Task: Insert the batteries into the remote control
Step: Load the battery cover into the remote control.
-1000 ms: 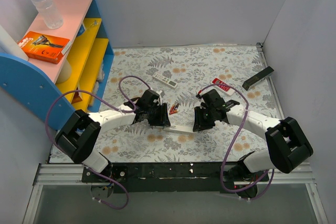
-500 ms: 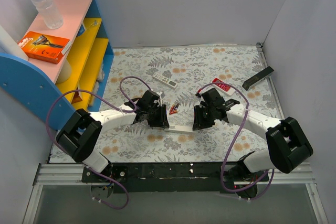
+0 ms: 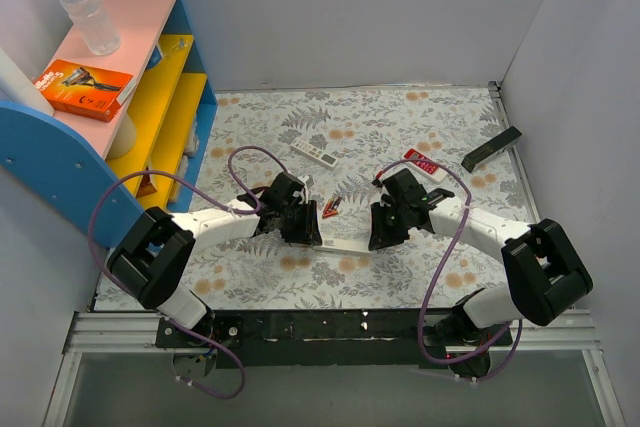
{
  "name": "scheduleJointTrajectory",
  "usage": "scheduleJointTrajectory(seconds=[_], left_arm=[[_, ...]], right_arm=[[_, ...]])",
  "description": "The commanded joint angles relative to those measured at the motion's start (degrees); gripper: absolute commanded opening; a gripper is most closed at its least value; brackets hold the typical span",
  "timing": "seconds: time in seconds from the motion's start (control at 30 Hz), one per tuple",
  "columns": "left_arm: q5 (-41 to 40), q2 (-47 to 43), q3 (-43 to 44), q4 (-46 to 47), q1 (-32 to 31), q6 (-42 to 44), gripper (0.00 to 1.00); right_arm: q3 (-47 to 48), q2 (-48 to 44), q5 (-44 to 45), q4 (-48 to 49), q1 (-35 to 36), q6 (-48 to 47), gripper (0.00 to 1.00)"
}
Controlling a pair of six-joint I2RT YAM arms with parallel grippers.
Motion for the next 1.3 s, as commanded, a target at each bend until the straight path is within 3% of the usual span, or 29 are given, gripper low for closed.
scheduleJointTrajectory(seconds=[0.0, 0.47, 0.7, 1.1, 1.2, 1.27], left_arm=[[0.0, 0.6, 0.2, -0.7, -0.4, 1.1, 0.34], [3.0, 0.8, -0.5, 0.4, -0.4, 0.4, 0.18], [6.3, 0.9, -0.8, 2.3, -0.4, -0.1, 0.14], [10.9, -1.2, -1.9, 7.2, -0.3, -0.3, 0.04], [9.0, -1.4, -1.7, 6.5, -0.4, -0.5, 0.04], [6.3, -1.5, -1.4, 4.9, -0.3, -0.6, 0.1]], right_arm=[[0.5, 0.9, 0.8, -0.9, -0.1, -0.7, 0.27], [0.8, 3.1, 0.5, -2.2, 0.0, -1.0, 0.17], [3.1, 4.7, -2.5, 0.2, 0.6, 0.1, 0.17], [7.0, 5.2, -5.5, 3.0, 2.1, 1.9, 0.22], [8.2, 3.8, -2.9, 1.7, 2.1, 1.2, 0.26], [8.9, 1.8, 1.0, -0.2, 2.0, 0.5, 0.33]])
